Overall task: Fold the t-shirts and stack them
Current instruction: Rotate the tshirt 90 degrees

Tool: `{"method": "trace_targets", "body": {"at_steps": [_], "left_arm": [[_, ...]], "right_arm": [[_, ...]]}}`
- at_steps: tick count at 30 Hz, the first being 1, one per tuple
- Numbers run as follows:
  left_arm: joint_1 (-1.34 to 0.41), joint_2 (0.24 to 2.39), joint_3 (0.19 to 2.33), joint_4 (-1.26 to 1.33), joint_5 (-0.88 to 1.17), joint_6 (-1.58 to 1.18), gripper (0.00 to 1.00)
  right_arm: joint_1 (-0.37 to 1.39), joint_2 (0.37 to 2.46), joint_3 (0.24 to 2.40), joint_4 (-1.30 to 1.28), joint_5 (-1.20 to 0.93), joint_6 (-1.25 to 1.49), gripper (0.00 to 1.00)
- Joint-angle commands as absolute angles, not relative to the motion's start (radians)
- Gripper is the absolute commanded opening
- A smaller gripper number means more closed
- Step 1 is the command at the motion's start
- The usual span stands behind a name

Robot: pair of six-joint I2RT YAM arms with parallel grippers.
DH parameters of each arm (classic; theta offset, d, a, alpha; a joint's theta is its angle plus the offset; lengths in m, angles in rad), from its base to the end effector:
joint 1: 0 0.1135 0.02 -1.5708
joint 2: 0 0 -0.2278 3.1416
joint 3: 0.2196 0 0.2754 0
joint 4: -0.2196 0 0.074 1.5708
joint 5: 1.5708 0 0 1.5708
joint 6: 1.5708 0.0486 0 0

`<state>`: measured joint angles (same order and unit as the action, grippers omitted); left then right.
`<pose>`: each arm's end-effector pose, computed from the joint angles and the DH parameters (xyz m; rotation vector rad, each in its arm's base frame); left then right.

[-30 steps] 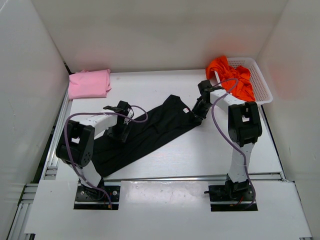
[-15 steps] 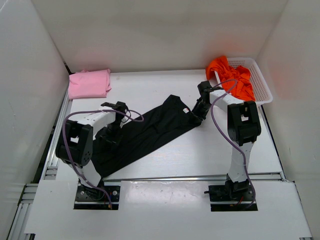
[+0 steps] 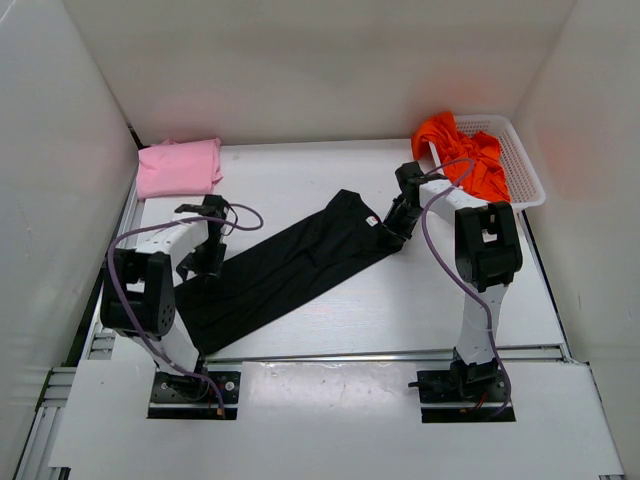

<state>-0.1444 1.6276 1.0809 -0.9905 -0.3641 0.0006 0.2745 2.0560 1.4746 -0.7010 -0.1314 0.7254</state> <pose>0.2971 -0.0257 0.1331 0.2103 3.0253 0.5531 0.4012 0.1196 0.1004 0.6273 2.8603 0.3729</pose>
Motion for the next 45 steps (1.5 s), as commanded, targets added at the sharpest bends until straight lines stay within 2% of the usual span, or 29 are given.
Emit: {"method": "trace_targets", "body": {"at_steps": [1,11,20,23,29,32,38,41,44,45], "left_arm": [[-0.149,1.621,1.032,-0.913,-0.434,0.0,0.64],[-0.129,1.589,0.877,-0.848,-0.479,0.0,0.65],[-0.189,1.503,0.792,-0.902,-0.448,0.0,0.76],[-0.189,1.482,0.857,-0.929,-0.427,0.0,0.85],[-0.148,1.453,1.055,-0.983,-0.338,0.0,0.87],[-0.094,1.465,1.059,-0.992,-0.316,0.0,0.87],[-0.015,1.499,0.999,-0.962,-0.325,0.0,0.87],[0.006,1.489,0.988,-0.937,-0.316,0.0,0.87],[0.028,1.489,0.967,-0.928,-0.307,0.0,0.87],[0.04,1.489,0.966,-0.928,-0.298,0.0,0.87]], "right_arm": [[0.264,2.01,1.451,-0.701,-0.13,0.71,0.37],[0.264,2.0,1.42,-0.69,-0.13,0.71,0.37],[0.264,1.982,1.42,-0.681,-0.13,0.7,0.37],[0.264,1.953,1.43,-0.681,-0.121,0.675,0.37],[0.275,1.846,1.408,-0.715,0.068,0.646,0.37],[0.304,1.813,1.359,-0.741,0.107,0.666,0.37],[0.313,1.978,1.399,-0.776,0.034,0.687,0.37],[0.313,2.112,1.514,-0.804,-0.008,0.699,0.37],[0.313,2.268,1.707,-0.874,-0.066,0.699,0.37],[0.313,2.308,1.83,-0.893,-0.066,0.699,0.37]]}}
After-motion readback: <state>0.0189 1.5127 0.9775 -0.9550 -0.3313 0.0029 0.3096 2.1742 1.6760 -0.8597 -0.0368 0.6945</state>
